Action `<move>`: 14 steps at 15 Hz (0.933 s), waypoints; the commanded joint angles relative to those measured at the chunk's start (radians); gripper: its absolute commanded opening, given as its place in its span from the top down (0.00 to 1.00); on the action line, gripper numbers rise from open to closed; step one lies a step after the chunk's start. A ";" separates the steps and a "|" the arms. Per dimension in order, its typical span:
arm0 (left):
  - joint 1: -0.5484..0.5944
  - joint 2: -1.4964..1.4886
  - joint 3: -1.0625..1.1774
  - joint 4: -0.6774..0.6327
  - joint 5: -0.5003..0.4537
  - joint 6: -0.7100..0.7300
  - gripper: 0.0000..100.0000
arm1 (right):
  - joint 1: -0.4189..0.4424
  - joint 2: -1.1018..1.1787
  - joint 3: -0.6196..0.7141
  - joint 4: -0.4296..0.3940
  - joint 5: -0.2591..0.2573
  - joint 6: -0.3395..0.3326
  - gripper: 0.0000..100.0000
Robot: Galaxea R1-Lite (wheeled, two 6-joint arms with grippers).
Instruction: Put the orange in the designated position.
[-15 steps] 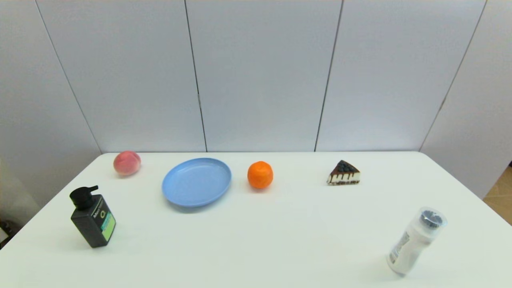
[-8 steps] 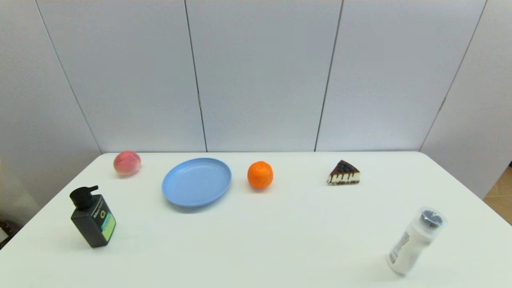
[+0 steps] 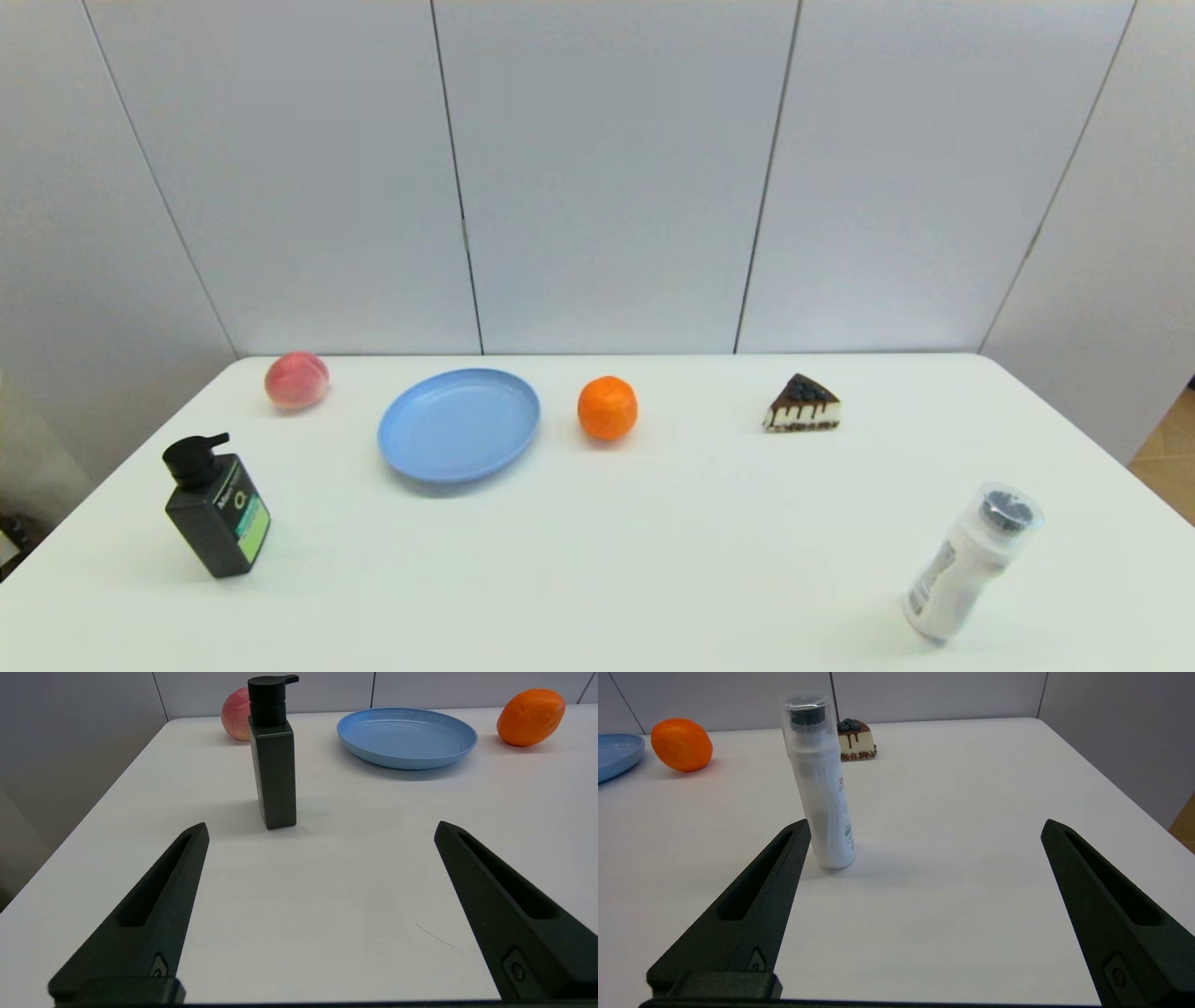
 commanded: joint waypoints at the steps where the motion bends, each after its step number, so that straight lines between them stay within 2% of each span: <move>1: 0.000 0.001 0.002 0.001 0.000 0.000 0.00 | 0.000 0.000 0.000 0.000 0.000 0.002 0.00; 14: 0.000 0.001 0.002 -0.001 0.000 0.000 0.00 | 0.000 0.000 0.000 0.000 0.000 0.002 0.00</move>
